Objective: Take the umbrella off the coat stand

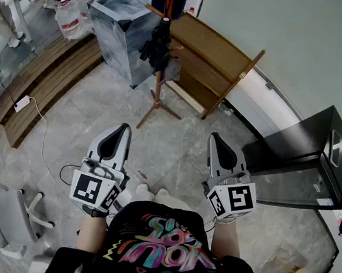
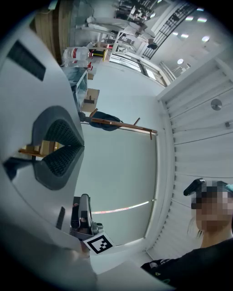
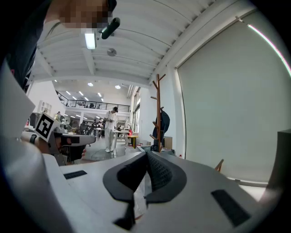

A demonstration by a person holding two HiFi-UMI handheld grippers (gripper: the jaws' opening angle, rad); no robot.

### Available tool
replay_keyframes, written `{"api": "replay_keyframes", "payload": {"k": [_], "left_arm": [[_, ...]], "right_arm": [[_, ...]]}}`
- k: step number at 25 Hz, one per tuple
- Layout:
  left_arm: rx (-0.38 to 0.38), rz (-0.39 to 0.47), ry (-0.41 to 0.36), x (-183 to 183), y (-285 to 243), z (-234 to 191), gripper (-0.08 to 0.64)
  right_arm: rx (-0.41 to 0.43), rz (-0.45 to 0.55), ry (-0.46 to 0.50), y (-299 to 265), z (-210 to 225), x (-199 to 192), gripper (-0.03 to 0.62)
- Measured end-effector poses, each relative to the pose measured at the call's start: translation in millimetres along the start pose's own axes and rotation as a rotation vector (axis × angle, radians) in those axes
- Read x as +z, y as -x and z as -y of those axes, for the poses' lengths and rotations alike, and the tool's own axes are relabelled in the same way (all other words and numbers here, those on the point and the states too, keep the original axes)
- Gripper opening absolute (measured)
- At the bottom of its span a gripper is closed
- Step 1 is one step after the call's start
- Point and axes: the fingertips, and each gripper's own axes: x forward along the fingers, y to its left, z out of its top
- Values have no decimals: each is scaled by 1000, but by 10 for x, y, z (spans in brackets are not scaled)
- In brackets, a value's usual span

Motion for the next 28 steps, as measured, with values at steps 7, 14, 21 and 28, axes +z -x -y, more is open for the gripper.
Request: {"api": "replay_keyframes", "payload": {"k": [7,14,21,28], "left_arm": [[10,-14,-19,-66,54,196,25],[5,-19,-32,-114,44,434,25],[11,-22,-25,-165,-213,354,25],[3,-24,-18,-168,-831,-61,25]], "right_arm": [[-5,16,-40,181,105,-71,14],[-11,14,-53,303,233,-152,15],[-8,34,-64,121,401,-143,15],[-1,25,-71,-573,648,-133,15]]}}
